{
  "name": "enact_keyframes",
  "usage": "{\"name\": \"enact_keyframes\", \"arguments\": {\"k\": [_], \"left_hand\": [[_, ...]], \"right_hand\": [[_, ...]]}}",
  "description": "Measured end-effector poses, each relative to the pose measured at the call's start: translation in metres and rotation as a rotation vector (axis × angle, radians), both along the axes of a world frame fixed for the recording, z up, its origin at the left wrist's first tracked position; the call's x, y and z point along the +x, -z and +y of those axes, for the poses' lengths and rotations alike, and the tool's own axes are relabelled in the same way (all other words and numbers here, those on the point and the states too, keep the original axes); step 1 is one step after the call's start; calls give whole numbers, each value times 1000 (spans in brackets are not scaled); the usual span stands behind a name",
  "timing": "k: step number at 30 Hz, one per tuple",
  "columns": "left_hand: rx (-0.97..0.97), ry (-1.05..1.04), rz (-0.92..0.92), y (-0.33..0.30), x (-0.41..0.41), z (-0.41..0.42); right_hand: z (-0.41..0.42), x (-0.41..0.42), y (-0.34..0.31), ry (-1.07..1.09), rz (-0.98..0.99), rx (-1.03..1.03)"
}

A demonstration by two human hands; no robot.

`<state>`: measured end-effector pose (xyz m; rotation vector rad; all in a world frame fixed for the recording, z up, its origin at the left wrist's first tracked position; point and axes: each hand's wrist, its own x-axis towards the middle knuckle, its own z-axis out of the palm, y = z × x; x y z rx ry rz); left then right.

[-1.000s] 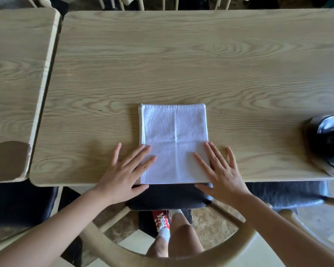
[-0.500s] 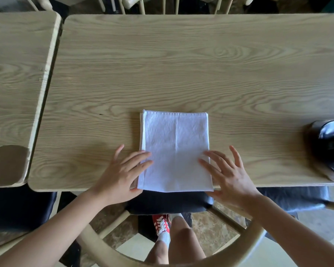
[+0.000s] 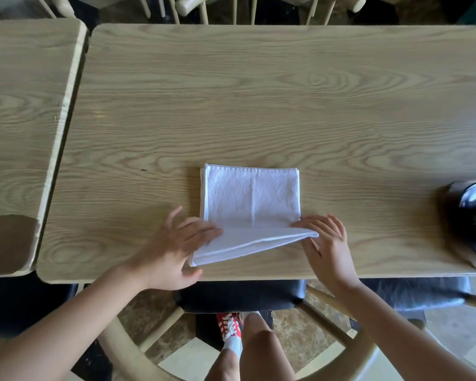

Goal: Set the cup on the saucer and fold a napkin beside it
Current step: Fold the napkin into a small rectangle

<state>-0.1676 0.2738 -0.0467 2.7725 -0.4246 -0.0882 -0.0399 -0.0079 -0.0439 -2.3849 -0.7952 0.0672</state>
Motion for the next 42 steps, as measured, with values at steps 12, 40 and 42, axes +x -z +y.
{"name": "enact_keyframes", "arguments": {"k": [12,40,42], "left_hand": [[-537,-926,-176,0,41,-40],[-118,-949,-419,2,86,-42],[4,-700,-393,1,94,-46]], "right_hand": [[28,10,2,399,183,122],[57,28,11,603,0,-80],[62,28,7,543,-113,-140]]}}
